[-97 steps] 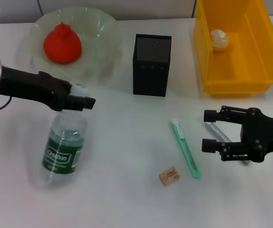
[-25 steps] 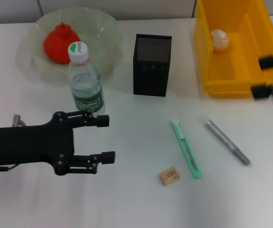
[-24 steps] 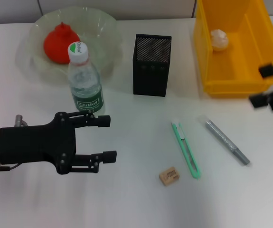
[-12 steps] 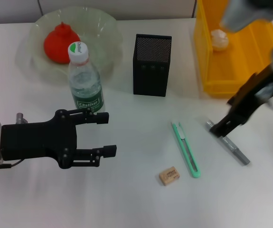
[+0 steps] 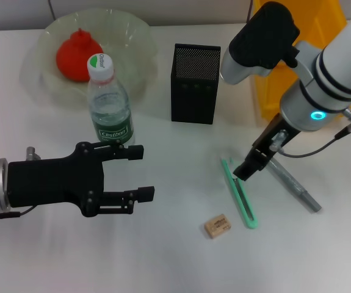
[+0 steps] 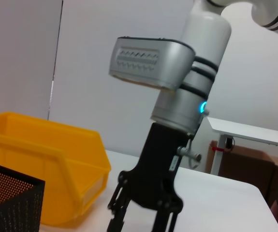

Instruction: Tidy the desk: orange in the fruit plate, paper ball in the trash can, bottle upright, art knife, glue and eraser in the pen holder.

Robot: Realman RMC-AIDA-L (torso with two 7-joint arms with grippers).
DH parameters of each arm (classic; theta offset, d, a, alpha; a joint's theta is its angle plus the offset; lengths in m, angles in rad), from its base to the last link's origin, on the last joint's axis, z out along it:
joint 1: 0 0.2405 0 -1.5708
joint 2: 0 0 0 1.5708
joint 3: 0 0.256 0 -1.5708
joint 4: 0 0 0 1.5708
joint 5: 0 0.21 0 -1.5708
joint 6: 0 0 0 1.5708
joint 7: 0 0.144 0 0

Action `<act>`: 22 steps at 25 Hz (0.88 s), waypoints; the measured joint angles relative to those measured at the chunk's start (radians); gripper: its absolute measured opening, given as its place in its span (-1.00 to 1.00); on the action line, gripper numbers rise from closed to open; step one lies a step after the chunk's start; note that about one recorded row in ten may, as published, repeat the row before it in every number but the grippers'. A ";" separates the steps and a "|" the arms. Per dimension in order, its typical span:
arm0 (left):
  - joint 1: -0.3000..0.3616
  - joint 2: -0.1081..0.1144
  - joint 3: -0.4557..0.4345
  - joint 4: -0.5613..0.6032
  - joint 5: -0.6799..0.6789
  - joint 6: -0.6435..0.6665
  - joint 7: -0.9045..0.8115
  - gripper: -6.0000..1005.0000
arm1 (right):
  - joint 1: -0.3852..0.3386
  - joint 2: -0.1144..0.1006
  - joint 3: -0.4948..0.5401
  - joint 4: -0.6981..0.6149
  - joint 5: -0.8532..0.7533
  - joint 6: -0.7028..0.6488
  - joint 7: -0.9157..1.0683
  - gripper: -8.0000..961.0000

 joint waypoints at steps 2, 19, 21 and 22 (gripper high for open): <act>0.003 -0.005 0.000 0.004 0.000 0.000 0.000 0.59 | 0.003 0.000 -0.003 0.029 0.024 0.032 -0.002 0.68; 0.010 -0.025 0.000 -0.006 0.000 -0.012 0.001 0.59 | 0.056 0.002 -0.070 0.184 0.096 0.154 0.000 0.09; 0.012 -0.025 -0.001 -0.009 0.000 -0.012 0.001 0.59 | 0.060 0.002 -0.079 0.186 0.096 0.155 0.000 0.06; 0.015 -0.025 -0.002 -0.010 0.000 -0.012 0.002 0.59 | 0.061 0.002 -0.081 0.187 0.096 0.156 0.000 0.04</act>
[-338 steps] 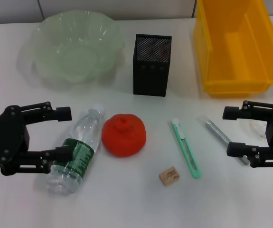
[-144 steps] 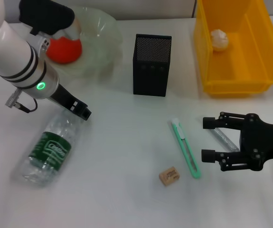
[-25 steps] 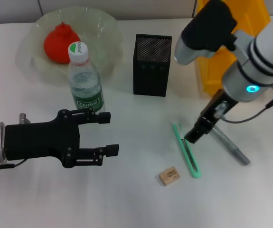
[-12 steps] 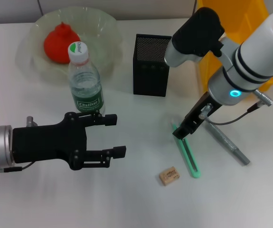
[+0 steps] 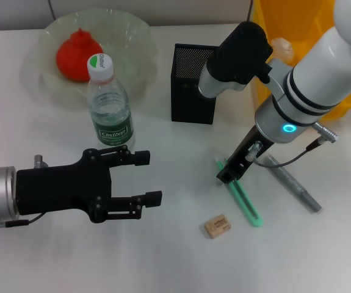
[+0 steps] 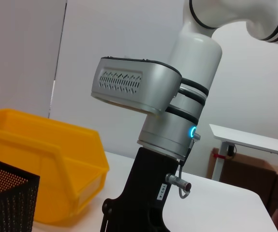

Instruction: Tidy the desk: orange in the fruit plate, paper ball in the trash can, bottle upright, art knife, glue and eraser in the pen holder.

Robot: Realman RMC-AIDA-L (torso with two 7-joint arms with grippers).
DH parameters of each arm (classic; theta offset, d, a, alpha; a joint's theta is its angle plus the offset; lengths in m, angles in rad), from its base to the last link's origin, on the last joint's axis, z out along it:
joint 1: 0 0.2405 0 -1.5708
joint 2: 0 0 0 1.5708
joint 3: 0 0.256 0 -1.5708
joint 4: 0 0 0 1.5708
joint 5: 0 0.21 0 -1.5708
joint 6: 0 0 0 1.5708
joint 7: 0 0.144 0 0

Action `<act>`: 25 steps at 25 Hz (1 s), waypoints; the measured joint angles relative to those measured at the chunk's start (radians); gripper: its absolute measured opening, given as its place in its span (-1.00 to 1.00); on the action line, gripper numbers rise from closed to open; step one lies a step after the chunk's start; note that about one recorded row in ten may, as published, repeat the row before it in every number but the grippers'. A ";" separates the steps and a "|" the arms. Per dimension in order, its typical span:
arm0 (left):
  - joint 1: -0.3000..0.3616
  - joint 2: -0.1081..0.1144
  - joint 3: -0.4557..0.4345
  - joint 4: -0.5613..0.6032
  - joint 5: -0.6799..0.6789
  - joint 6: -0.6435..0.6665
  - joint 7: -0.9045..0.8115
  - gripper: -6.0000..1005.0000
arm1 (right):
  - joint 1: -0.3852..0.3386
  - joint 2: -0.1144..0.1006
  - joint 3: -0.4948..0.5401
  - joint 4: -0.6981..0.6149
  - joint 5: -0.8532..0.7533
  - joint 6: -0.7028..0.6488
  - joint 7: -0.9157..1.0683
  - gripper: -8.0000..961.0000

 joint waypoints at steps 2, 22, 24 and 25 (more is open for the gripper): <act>0.003 0.000 -0.002 0.000 0.000 0.000 0.002 0.59 | 0.003 0.000 -0.001 0.000 0.000 0.001 0.000 0.01; 0.008 0.003 0.002 0.000 0.000 -0.003 0.002 0.59 | 0.017 0.000 -0.022 0.003 -0.005 -0.015 -0.006 -0.79; 0.008 0.004 0.002 0.000 0.000 -0.003 0.001 0.59 | 0.011 -0.001 -0.022 -0.010 -0.003 -0.021 -0.006 -0.79; 0.008 0.004 0.002 0.000 0.000 -0.002 0.001 0.59 | 0.006 -0.002 -0.020 -0.017 -0.003 -0.024 -0.007 -0.79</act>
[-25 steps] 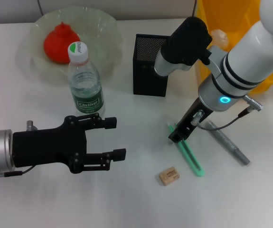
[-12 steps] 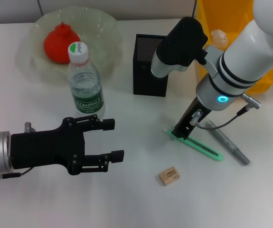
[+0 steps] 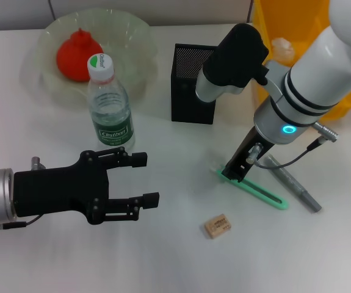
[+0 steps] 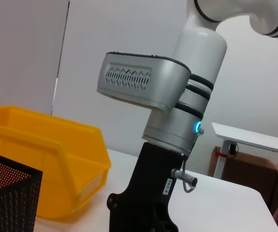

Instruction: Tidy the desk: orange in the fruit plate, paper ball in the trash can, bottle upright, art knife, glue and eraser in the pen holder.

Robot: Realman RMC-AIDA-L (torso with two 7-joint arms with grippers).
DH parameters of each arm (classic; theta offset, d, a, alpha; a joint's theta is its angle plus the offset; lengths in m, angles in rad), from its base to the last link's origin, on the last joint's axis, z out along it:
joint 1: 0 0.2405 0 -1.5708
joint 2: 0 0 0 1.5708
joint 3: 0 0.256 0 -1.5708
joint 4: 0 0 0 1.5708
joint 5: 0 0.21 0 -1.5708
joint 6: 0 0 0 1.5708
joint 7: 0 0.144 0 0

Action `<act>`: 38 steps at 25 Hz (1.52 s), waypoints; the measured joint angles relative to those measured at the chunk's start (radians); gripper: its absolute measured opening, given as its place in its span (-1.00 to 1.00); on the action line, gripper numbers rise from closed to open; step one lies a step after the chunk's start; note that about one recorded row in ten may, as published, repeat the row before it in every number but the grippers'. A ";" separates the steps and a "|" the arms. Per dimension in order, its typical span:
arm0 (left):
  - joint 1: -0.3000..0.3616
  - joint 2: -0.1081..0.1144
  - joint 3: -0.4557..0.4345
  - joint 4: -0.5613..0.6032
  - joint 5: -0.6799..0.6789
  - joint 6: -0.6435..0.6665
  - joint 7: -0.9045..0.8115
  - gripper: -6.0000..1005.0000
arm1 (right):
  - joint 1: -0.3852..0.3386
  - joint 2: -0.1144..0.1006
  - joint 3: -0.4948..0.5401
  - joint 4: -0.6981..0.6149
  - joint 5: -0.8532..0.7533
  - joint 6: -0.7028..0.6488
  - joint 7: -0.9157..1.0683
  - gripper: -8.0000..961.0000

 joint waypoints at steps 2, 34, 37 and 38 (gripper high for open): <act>0.000 0.000 0.000 0.000 0.000 0.001 0.000 0.59 | -0.013 -0.002 0.005 -0.025 0.000 -0.011 -0.003 -0.80; -0.002 -0.003 0.000 0.000 0.000 -0.001 -0.001 0.59 | -0.101 0.000 0.845 0.643 1.226 0.111 -1.517 -0.80; 0.000 -0.004 -0.001 0.000 0.000 -0.001 -0.001 0.59 | -0.042 0.000 0.842 0.760 1.236 0.181 -1.610 -0.80; 0.000 -0.004 -0.001 0.000 0.000 -0.002 -0.001 0.59 | -0.030 0.000 0.834 0.775 1.230 0.200 -1.622 -0.76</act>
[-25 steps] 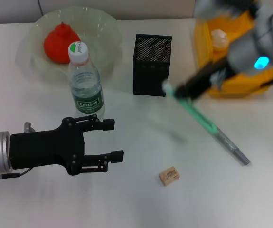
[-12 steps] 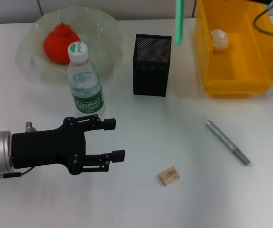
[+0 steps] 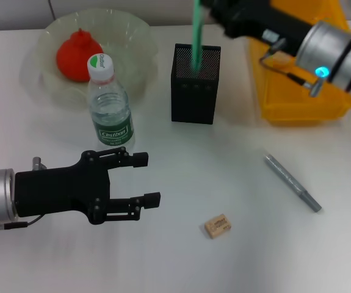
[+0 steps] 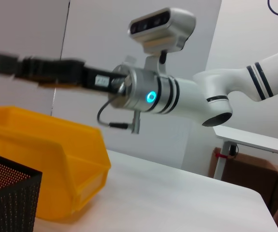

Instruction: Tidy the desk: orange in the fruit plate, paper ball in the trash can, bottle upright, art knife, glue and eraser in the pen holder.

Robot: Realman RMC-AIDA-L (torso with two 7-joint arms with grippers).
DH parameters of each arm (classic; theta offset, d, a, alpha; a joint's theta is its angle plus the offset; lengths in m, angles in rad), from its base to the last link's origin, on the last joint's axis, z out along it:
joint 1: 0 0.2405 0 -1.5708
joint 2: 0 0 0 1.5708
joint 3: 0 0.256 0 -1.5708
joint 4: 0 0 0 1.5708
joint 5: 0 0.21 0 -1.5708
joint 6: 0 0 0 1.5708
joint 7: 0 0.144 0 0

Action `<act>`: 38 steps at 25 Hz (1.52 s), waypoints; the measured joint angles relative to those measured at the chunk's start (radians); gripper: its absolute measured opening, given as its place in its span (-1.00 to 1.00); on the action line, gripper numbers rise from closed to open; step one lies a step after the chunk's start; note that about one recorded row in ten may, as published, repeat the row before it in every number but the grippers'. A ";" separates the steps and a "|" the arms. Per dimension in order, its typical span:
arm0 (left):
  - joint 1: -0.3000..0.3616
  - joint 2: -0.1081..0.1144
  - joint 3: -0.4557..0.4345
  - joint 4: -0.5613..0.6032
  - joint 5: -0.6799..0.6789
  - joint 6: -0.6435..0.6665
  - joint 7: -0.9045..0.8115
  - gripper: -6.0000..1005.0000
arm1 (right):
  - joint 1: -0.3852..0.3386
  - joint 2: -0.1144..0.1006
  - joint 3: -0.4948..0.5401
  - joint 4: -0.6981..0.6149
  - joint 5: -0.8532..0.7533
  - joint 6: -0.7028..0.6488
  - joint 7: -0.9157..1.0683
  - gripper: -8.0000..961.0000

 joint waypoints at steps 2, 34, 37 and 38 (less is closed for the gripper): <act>0.000 0.000 -0.001 0.000 0.000 0.000 0.000 0.59 | 0.005 0.000 -0.029 0.000 -0.004 0.025 -0.006 -0.67; 0.028 0.051 -0.005 0.007 0.000 0.045 -0.025 0.59 | 0.062 -0.003 -0.810 -1.026 -1.156 -0.638 1.379 0.51; 0.030 0.052 -0.009 0.006 0.000 0.048 -0.025 0.59 | 0.069 -0.001 -0.891 -0.998 -1.155 -0.576 1.395 0.51; 0.030 0.052 -0.009 0.006 0.000 0.048 -0.025 0.59 | 0.069 -0.001 -0.912 -0.992 -1.152 -0.556 1.396 0.51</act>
